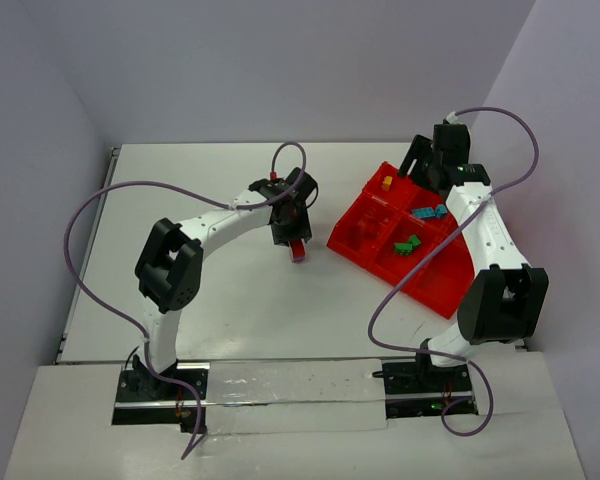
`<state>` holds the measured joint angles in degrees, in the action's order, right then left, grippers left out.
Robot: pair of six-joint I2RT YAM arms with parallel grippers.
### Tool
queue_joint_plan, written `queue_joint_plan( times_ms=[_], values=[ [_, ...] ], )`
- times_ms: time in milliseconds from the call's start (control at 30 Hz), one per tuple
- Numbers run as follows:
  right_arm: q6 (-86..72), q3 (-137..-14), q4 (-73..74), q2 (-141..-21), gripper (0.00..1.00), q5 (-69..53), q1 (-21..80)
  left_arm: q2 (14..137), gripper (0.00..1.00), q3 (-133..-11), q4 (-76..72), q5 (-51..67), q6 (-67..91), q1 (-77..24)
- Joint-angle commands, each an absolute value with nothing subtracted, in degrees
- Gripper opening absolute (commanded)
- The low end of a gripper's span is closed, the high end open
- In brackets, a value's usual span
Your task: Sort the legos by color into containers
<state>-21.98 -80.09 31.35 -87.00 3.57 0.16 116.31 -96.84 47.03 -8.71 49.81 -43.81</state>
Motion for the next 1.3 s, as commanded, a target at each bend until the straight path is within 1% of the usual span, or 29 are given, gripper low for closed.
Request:
queue_joint_plan(
  times_ms=[0,433,500,600,667,800,833,900,967,1000,1067,1133,1267],
  values=[
    [-21.65,-81.12,30.15,-86.04,0.77,3.08,1.29,117.10,0.52,-99.32,48.08,-9.76,48.96,-44.38],
    [-21.71,-81.56,30.15,-86.34,0.77,3.13,2.02,118.42,0.50,-100.53,49.45,-10.02,47.32,-44.82],
    [-21.71,-81.48,30.15,-86.31,0.77,3.25,1.93,118.21,0.43,-100.20,49.31,-9.93,47.28,-44.74],
    [-21.76,-81.47,30.15,-86.22,0.77,3.13,2.05,117.66,0.16,-100.46,49.40,-10.03,46.99,-44.77],
    [-21.71,-81.47,30.15,-86.21,0.77,2.90,2.11,117.51,0.00,-101.94,50.94,-10.11,46.50,-44.82],
    [-20.92,-82.26,31.05,-86.34,0.76,1.14,2.55,114.20,0.00,-103.65,52.93,-8.82,42.56,-44.56],
    [-20.63,-82.62,31.44,-86.49,0.76,-0.26,2.79,112.90,0.00,-103.28,52.07,-7.02,40.67,-44.00],
    [-19.81,-83.67,32.25,-87.04,0.76,-3.91,3.26,109.60,0.00,-101.44,49.07,0.43,38.17,-42.51],
    [-17.99,-83.93,31.64,-86.92,0.75,-11.04,4.13,103.25,0.00,-95.69,43.37,11.89,35.40,-38.44],
    [-17.14,-83.91,31.28,-86.66,0.74,-12.13,4.52,100.95,0.00,-93.22,40.45,13.61,34.83,-36.74],
    [-15.06,-83.93,29.81,-85.99,0.73,-23.41,6.89,94.44,0.00,-86.07,31.23,27.31,34.16,-31.85],
    [-13.24,-84.65,29.24,-85.86,0.72,-30.59,8.67,90.56,0.00,-81.70,24.49,38.87,34.44,-27.94],
    [-13.51,-84.30,26.32,-85.09,0.72,-40.69,10.54,87.47,0.00,-79.90,18.33,50.36,34.71,-23.76]
  ],
)
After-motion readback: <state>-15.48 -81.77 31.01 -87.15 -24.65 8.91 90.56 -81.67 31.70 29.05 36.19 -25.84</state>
